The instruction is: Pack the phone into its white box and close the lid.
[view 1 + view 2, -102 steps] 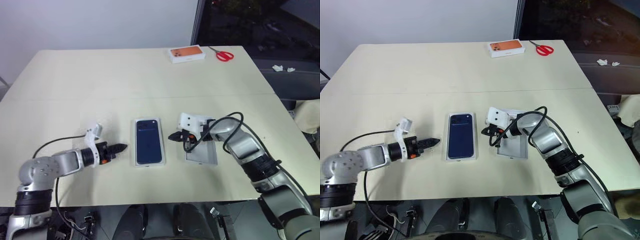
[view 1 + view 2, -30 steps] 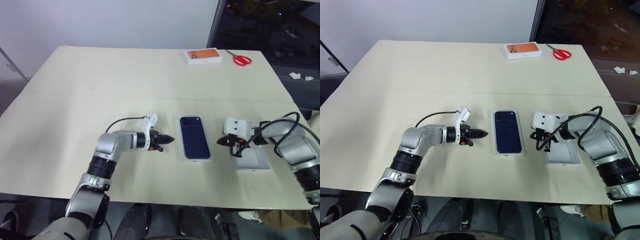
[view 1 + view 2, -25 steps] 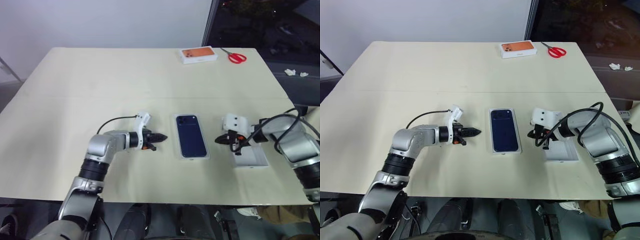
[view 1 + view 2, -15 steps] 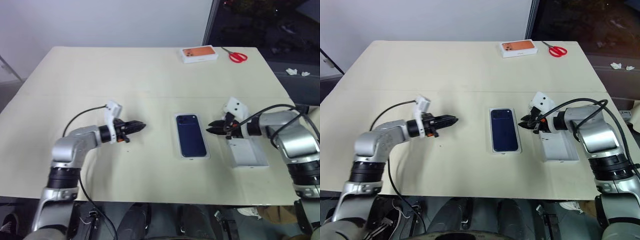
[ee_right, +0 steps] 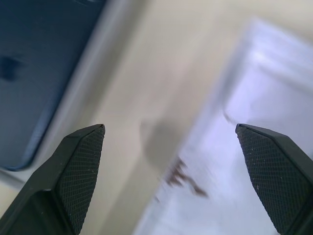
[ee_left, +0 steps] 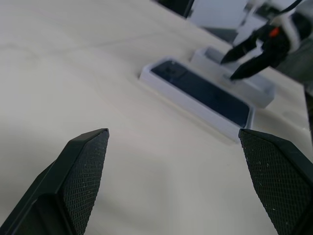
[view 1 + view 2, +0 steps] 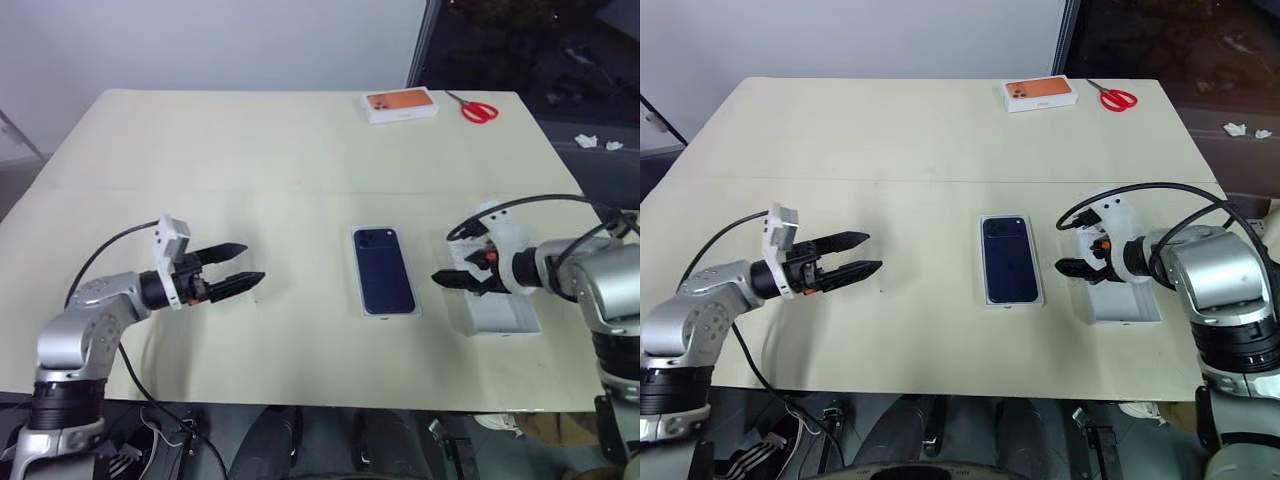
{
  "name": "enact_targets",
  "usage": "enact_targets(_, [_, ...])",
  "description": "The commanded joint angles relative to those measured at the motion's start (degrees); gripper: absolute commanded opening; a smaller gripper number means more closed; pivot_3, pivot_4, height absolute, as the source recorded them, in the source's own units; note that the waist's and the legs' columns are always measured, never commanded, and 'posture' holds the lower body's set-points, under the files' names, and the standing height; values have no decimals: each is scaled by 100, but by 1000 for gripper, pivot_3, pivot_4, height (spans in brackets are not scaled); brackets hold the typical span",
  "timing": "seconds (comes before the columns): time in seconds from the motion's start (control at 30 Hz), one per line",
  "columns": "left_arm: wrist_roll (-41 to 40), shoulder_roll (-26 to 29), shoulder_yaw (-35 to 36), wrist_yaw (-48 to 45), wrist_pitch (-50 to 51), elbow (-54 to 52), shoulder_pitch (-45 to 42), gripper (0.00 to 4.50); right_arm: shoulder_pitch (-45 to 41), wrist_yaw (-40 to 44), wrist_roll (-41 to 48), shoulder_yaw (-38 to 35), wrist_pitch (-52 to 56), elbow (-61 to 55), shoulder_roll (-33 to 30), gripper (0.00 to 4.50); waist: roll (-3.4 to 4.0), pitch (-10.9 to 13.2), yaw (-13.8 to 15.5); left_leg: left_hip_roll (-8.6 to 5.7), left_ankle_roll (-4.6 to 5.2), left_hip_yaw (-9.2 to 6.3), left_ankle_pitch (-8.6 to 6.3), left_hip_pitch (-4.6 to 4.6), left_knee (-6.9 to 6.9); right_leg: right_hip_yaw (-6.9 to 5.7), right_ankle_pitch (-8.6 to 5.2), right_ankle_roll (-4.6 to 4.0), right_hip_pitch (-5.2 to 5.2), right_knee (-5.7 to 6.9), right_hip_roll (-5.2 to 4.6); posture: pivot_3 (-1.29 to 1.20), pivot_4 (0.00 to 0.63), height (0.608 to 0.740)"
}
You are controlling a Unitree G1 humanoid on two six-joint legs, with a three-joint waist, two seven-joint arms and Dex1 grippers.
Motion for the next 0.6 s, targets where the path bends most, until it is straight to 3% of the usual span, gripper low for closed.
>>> enact_targets(0.03, [-61, 86, 130, -92, -338, -321, 166, 4455, 30, -238, 431, -204, 142, -126, -127, 4479, 1, 1, -1, 0, 0, 2, 0, 0, 0, 0, 0, 0, -1, 0, 0, 0, 150, 740])
enact_targets(0.17, [86, 66, 24, -106, -734, -477, 361, 4455, 39, -435, 1177, -79, 142, -20, -373, 4479, 4, 3, -7, 0, 4, 3, 2, 0, 1, 1, 0, 0, -2, 6, 0, 0, 150, 740])
enact_targets(0.33, [70, 101, -129, -350, -1056, -653, 601, 4455, -38, -1254, 2323, -138, 142, 422, -601, 4479, 4, 3, -7, 0, 9, 4, 5, 2, 5, 0, 0, 0, 1, 12, 0, 0, 150, 740])
enact_targets(0.6, [194, 153, -209, -409, -1442, -639, 691, 4455, -241, -3606, 4957, -311, 142, 1264, -898, 4479, 3, 3, -5, 0, 14, 7, 8, 2, 9, 0, 0, -1, 2, 18, -4, 0, 150, 740])
